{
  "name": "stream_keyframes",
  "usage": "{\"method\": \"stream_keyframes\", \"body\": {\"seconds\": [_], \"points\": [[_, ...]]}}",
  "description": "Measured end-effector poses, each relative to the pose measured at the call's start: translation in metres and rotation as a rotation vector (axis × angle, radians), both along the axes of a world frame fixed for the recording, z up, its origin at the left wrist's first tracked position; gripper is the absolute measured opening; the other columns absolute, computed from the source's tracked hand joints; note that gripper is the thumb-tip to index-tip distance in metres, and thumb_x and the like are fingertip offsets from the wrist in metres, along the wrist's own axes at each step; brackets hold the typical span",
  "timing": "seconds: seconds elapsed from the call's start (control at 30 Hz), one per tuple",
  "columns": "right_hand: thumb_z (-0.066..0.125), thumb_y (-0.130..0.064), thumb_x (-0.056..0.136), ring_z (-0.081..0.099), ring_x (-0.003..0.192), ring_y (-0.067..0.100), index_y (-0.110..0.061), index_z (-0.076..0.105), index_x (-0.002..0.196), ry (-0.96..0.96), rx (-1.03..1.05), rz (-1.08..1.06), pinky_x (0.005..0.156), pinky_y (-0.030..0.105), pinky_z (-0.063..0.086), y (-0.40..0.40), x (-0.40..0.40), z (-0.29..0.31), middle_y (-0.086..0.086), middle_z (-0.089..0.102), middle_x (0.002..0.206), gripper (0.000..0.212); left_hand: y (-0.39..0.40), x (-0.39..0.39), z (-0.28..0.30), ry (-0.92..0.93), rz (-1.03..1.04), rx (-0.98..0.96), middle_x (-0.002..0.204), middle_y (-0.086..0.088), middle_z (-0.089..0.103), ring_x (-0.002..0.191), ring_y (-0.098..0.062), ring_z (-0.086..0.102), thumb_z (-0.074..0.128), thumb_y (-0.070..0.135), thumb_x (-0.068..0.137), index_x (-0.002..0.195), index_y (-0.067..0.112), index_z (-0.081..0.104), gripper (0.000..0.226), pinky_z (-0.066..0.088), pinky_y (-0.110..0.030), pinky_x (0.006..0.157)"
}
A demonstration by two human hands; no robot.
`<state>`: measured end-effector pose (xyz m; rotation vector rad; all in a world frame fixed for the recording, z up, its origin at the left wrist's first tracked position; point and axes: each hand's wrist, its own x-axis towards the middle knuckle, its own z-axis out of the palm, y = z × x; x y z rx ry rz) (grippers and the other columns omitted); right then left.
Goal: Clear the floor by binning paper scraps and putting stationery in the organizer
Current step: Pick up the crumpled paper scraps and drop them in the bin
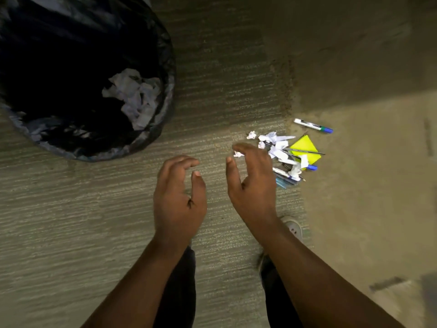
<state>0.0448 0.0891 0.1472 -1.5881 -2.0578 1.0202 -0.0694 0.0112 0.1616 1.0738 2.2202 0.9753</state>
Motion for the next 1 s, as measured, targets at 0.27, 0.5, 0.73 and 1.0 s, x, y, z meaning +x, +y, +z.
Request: {"method": "stream_keyframes", "body": {"seconds": [0.27,0.5,0.73,1.0], "points": [[0.065,-0.016,0.086,0.054,0.112,0.036,-0.004,0.058,0.12,-0.287,-0.296,-0.189,0.093,0.038,0.04,0.004,0.134,-0.094,0.018,0.06,0.118,0.037,0.04,0.067,-0.102,-0.045,-0.386,-0.375,0.131,-0.009,0.052,0.12,-0.026,0.052,0.062,0.024,0.087,0.137,0.016,0.047,0.053,0.047,-0.039,0.098],[0.075,-0.024,0.076,0.052,0.117,0.037,-0.016,0.036,0.142,-0.44,-0.471,-0.318,0.096,0.039,0.044,0.027,0.21,-0.178,0.017,0.043,0.134,0.077,0.107,0.097,-0.196,0.125,-0.637,-0.611,0.14,-0.015,0.041,0.128,-0.037,0.041,0.066,0.043,0.082,0.146,0.024,0.034,0.073,0.041,-0.048,0.104],[0.073,-0.031,0.077,0.052,0.118,0.035,-0.028,0.033,0.143,-0.431,-0.313,-0.249,0.095,0.04,0.049,0.052,0.217,-0.234,0.016,0.033,0.142,0.077,0.162,0.132,-0.254,0.22,-0.707,-0.565,0.15,-0.017,0.026,0.137,-0.042,0.031,0.054,0.075,0.074,0.144,0.039,0.028,0.083,0.039,-0.061,0.102],[0.063,-0.012,0.082,0.051,0.113,0.032,-0.016,0.055,0.114,-0.385,-0.185,-0.201,0.086,0.037,0.047,0.04,0.218,-0.25,0.014,0.042,0.128,0.033,0.162,0.144,-0.272,0.38,-0.782,-0.449,0.134,-0.02,0.042,0.123,-0.041,0.04,0.05,0.027,0.09,0.126,0.018,0.052,0.036,0.046,-0.053,0.094]]}}
